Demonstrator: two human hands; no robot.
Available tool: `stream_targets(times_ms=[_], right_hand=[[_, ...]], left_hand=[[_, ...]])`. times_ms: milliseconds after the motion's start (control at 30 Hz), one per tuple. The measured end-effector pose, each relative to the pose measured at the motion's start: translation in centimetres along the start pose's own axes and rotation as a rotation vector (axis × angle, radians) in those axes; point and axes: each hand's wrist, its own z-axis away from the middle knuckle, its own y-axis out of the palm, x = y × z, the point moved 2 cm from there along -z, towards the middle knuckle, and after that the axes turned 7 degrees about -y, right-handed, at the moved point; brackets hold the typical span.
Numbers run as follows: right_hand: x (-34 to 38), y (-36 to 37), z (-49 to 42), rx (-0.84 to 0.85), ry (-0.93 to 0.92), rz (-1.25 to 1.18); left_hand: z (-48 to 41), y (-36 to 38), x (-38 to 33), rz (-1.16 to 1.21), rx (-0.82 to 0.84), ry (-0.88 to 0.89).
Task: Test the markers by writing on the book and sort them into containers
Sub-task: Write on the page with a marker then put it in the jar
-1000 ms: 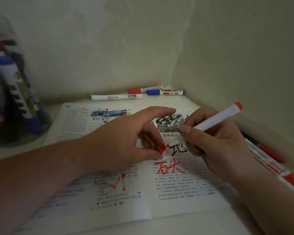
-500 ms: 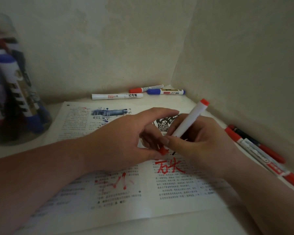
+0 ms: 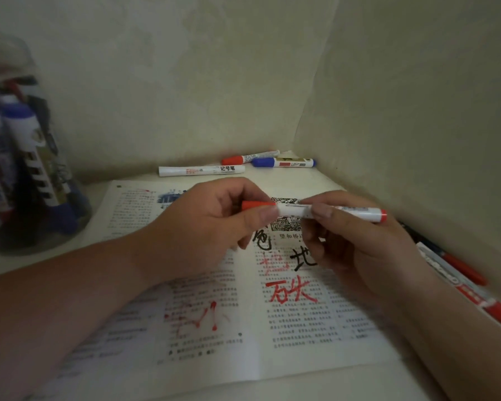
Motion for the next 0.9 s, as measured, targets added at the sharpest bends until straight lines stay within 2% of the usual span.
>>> stream_targets(times_ms=[100, 133, 200, 267, 367, 433, 500, 567, 667, 733, 800, 900], right_hand=[[0.0, -0.5, 0.0, -0.038, -0.045, -0.031], [0.2, -0.6, 0.1, -0.068, -0.085, 0.026], [0.5, -0.5, 0.5, -0.098, -0.176, 0.293], [0.6, 0.1, 1.1, -0.056, -0.298, 0.534], [0.5, 1.0, 1.9, 0.049, -0.533, 0.820], [0.8, 1.4, 2.3, 0.061, -0.660, 0.937], [1.1, 1.8, 2.5, 0.036, -0.696, 0.938], [1.1, 2.0, 2.6, -0.019, -0.573, 0.816], [0.5, 1.7, 1.9, 0.009, -0.099, 0.399], [0.2, 1.7, 1.5, 0.063, 0.144, 0.095], [0.0, 2.0, 1.3, 0.062, 0.246, -0.088], [-0.4, 1.8, 0.8, -0.044, 0.202, -0.151]], left_hand=[[0.1, -0.4, 0.1, -0.004, 0.012, 0.013], [0.2, -0.5, 0.1, -0.027, -0.007, 0.020], [0.2, -0.5, 0.1, -0.094, -0.060, 0.028], [0.3, -0.5, 0.2, -0.104, -0.099, -0.002], [0.0, -0.4, 0.3, 0.012, -0.107, -0.095], [-0.1, -0.3, 0.0, 0.123, -0.093, -0.134], [-0.2, -0.1, -0.1, 0.152, -0.069, -0.131], [-0.1, -0.1, -0.2, 0.113, -0.045, -0.110], [0.3, -0.2, -0.4, 0.014, -0.043, -0.103], [0.4, -0.3, -0.7, -0.100, -0.066, -0.111], [0.4, -0.5, -0.8, -0.214, -0.091, -0.089], [0.1, -0.9, -0.5, -0.317, -0.173, 0.036]])
